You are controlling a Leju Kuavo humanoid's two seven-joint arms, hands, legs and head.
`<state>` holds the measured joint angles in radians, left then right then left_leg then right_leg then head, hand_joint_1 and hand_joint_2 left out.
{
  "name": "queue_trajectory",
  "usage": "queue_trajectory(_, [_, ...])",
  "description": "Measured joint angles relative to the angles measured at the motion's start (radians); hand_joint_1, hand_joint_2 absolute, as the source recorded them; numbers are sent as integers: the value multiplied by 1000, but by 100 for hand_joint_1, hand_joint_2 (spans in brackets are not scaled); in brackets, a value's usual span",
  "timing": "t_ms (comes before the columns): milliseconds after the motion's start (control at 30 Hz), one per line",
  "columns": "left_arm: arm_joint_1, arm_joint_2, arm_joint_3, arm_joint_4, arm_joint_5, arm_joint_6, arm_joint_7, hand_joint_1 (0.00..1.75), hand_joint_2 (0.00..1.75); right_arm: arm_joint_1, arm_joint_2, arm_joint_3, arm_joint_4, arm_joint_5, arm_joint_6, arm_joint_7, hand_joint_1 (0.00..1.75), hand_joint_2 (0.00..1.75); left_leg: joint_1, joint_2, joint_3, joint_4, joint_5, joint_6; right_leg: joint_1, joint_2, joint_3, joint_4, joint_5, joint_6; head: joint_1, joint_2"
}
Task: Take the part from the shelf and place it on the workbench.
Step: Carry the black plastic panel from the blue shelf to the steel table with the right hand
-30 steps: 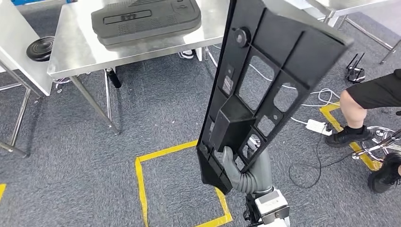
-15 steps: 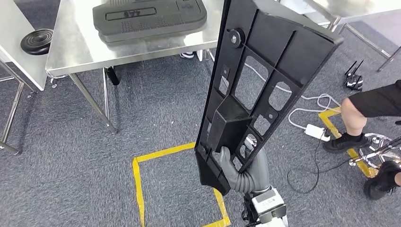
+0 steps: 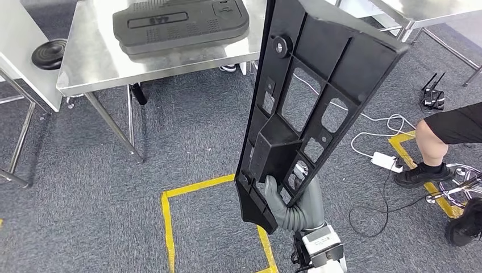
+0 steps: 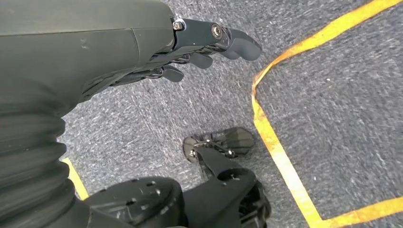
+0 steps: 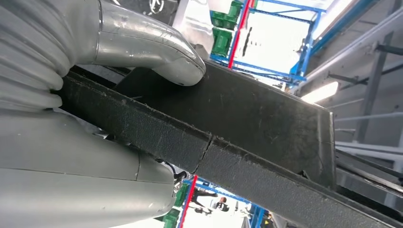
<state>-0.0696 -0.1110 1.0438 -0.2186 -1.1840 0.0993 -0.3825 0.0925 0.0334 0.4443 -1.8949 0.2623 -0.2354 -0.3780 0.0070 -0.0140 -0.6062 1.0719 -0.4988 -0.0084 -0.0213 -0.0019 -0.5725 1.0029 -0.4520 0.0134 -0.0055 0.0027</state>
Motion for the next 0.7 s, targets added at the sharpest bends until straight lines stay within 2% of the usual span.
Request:
queue_trajectory(100, [1,0,0,0,0,1,1,0,175,0,0,3,1,1,4,0,175,175,5,6,-96,191,-85,-12,0,-2,9,0,-6,-12,-1,0])
queue_trajectory(133, [2,-1,0,1,0,1,2,0,175,0,0,4,2,1,4,0,175,175,6,6,-120,228,-90,-14,-1,-1,11,0,-8,-13,-1,0])
queue_trajectory(167, [2,-1,0,1,0,1,2,0,175,1,0,5,3,1,5,0,175,175,8,7,-124,226,-73,-15,-1,0,15,0,-11,-13,-2,0])
queue_trajectory(200, [3,0,0,1,0,1,2,0,175,1,0,6,4,2,5,0,175,175,11,8,-108,185,-39,-16,-3,2,20,0,-14,-11,-2,0])
queue_trajectory(233, [3,0,0,1,0,2,2,0,175,1,0,7,5,2,5,0,175,175,13,9,-76,115,3,-16,-4,3,26,0,-19,-7,-2,0])
queue_trajectory(267, [2,0,0,1,0,2,3,0,175,1,0,8,5,3,5,0,175,175,14,10,-43,47,32,-17,-2,4,32,1,-24,-1,-2,0])
queue_trajectory(300, [2,0,0,2,0,2,3,0,175,0,0,8,6,3,5,0,175,175,14,10,-18,-4,50,-15,0,4,35,2,-29,5,-3,0])
queue_trajectory(333, [1,-1,0,2,0,2,3,0,175,0,0,8,6,4,5,0,175,175,12,8,-4,-32,55,-12,3,4,36,2,-32,11,-4,0])
queue_trajectory(367, [1,-2,0,2,0,2,3,0,175,0,0,9,6,4,6,0,175,175,9,6,-3,-38,49,-6,4,4,36,1,-32,16,-5,0])
queue_trajectory(467, [1,-2,0,2,0,1,3,0,175,0,0,12,6,6,6,0,175,175,7,4,-3,-44,51,17,0,3,28,10,-41,28,-5,0])
queue_trajectory(500, [1,-2,0,2,-1,1,3,0,175,0,0,13,6,8,6,0,175,175,9,4,-1,-46,52,25,0,3,12,38,-54,29,-5,0])
queue_trajectory(533, [0,-2,0,2,-1,2,3,0,175,0,-1,14,6,8,6,0,175,175,9,4,1,-47,51,31,0,3,-18,94,-77,26,-4,0])
queue_trajectory(600, [0,-2,0,2,-1,2,3,0,175,0,-2,14,7,10,6,0,175,175,6,4,2,-47,48,39,1,3,-100,238,-124,20,-3,0])
queue_trajectory(633, [0,-2,0,2,-1,2,3,0,175,1,-3,14,7,10,6,0,175,175,4,4,3,-47,46,41,1,3,-135,291,-135,21,-3,0])
queue_trajectory(667, [0,-2,0,2,-1,2,3,0,175,1,-4,14,8,11,6,0,175,175,3,3,5,-47,44,42,1,3,-149,301,-127,26,-3,0])
queue_trajectory(700, [0,-2,0,2,-1,2,3,0,175,1,-5,14,8,12,6,0,175,175,2,1,9,-47,42,43,2,3,-140,267,-103,32,-3,0])
